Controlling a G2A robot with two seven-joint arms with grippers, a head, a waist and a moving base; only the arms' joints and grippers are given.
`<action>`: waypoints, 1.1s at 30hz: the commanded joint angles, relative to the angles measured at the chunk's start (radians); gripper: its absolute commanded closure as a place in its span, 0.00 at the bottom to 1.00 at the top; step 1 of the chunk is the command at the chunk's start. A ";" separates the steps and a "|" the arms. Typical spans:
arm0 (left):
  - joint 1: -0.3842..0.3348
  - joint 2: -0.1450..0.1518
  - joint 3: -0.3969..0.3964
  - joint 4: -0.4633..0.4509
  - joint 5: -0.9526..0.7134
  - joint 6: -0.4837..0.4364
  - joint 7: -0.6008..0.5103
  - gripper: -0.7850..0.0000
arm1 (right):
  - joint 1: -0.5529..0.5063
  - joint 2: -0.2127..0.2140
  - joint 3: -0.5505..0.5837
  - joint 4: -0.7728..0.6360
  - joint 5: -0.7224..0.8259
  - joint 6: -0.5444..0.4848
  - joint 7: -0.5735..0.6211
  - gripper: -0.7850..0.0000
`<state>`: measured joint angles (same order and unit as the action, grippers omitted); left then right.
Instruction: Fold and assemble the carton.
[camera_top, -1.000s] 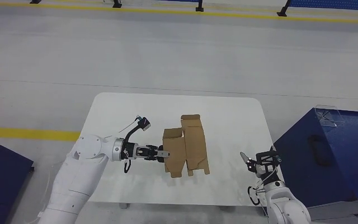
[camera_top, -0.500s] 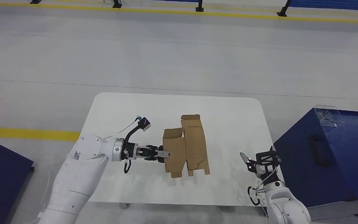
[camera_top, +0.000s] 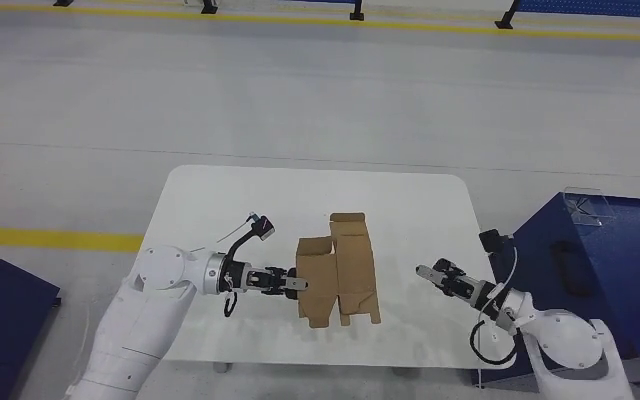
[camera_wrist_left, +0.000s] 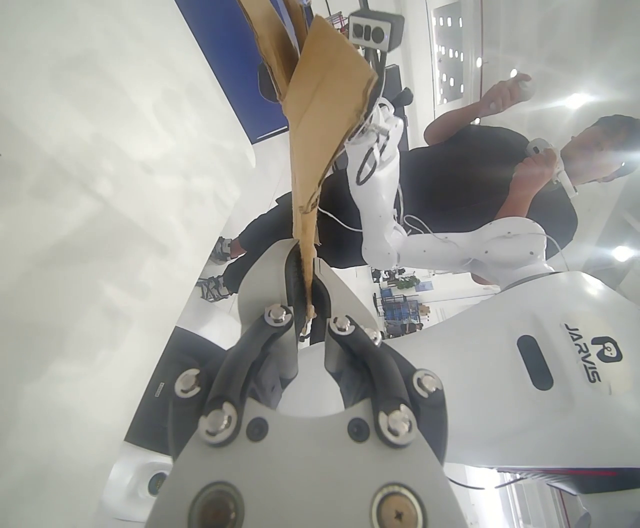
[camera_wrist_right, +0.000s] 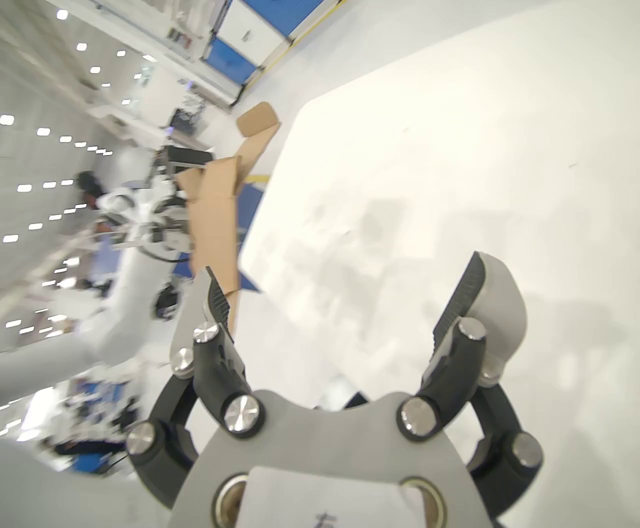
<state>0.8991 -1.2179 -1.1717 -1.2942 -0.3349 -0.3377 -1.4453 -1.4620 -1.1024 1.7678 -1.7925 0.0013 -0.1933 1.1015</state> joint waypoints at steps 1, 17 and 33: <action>-0.001 0.002 0.002 0.002 -0.023 0.012 -0.012 1.00 | 0.108 0.005 -0.045 0.088 0.121 0.049 0.163 0.00; -0.053 -0.015 0.096 0.047 -0.127 0.100 0.041 1.00 | 0.284 -0.010 -0.296 0.287 0.316 0.002 0.197 1.00; -0.088 0.001 0.033 0.185 -0.231 0.096 -0.020 0.00 | 0.282 0.022 -0.213 0.323 0.401 0.049 0.255 1.00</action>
<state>0.8094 -1.2230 -1.1241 -1.1139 -0.5858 -0.2365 -1.4624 -1.1770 -1.0841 1.5444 -1.4680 0.4107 -0.1570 1.3588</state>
